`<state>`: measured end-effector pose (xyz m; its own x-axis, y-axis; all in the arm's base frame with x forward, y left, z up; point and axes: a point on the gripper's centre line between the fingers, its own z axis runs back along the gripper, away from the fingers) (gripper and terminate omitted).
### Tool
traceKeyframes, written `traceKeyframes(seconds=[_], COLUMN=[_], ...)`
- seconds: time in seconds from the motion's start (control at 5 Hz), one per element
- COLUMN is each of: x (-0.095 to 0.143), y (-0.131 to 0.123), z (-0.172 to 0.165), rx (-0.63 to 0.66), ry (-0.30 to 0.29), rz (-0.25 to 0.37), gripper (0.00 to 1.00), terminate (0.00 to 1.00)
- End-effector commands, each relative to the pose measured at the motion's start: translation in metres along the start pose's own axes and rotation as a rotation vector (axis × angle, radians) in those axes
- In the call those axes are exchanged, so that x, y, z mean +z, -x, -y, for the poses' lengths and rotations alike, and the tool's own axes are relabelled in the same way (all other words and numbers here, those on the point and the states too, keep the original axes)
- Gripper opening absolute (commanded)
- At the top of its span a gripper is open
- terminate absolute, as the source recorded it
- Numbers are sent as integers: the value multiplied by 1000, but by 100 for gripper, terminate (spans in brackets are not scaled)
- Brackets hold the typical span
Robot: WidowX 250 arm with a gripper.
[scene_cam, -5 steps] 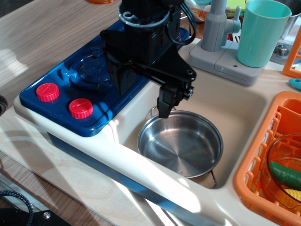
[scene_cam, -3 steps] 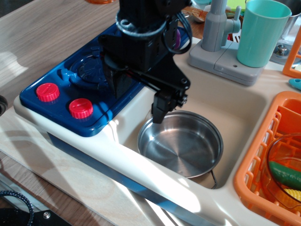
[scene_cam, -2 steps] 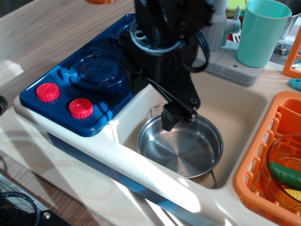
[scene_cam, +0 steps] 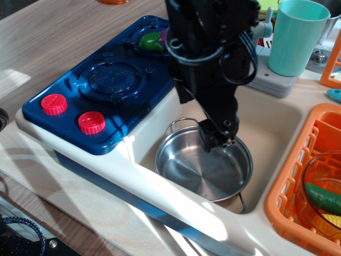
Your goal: Put pan on stove from sink
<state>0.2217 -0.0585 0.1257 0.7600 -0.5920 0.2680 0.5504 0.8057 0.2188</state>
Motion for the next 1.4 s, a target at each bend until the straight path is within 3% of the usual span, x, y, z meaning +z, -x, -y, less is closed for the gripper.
traceKeyframes(seconds=[0.0, 0.4, 1.2], x=[-2, -30, -79], y=[-29, -44, -26], z=[-6, -10, -8], rx=[-153, -204, -155], ry=[8, 95, 174], rz=[86, 123, 160], gripper=[100, 100, 100], terminate=[0, 0, 0])
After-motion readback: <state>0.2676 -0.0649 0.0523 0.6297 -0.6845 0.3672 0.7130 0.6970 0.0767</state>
